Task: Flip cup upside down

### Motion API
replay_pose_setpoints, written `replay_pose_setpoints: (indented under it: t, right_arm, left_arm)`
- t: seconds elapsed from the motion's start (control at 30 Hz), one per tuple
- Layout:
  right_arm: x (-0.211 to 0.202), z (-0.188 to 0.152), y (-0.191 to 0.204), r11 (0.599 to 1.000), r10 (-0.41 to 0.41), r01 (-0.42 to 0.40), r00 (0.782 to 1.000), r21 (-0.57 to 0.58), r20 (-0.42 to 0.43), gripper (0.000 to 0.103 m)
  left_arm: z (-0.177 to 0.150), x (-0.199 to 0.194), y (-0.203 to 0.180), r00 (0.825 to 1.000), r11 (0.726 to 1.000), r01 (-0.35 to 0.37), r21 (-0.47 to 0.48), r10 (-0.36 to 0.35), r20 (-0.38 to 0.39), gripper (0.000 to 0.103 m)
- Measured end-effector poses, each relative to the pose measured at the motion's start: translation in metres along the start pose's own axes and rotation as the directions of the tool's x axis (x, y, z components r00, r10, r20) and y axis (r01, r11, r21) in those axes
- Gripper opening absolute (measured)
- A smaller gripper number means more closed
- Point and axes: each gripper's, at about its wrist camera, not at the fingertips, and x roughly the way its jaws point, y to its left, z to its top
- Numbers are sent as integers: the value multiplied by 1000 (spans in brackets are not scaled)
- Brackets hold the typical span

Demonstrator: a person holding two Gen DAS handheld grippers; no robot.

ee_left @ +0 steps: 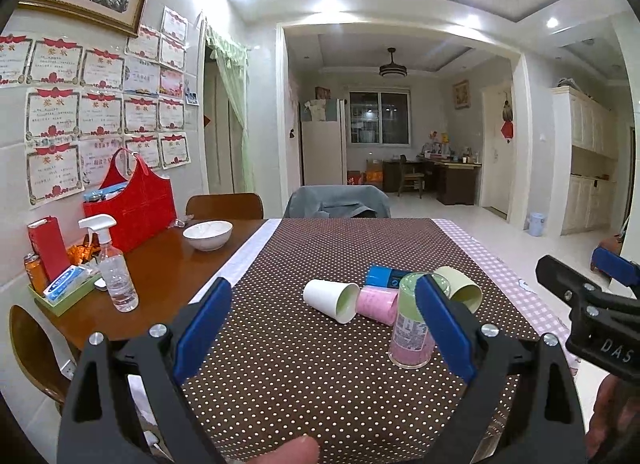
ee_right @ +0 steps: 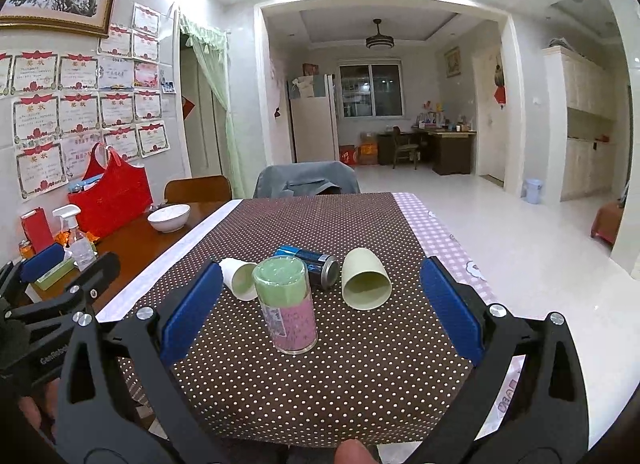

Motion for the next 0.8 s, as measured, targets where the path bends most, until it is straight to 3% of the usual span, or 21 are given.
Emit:
replay_pose_setpoints:
  t: [0.8]
  right_arm:
    - [3,-4,5,1000,6,-6,1000,-4,-13,97]
  left_arm:
    - [-2,-3,-1,1000,1000,-2,-8,2,2,91]
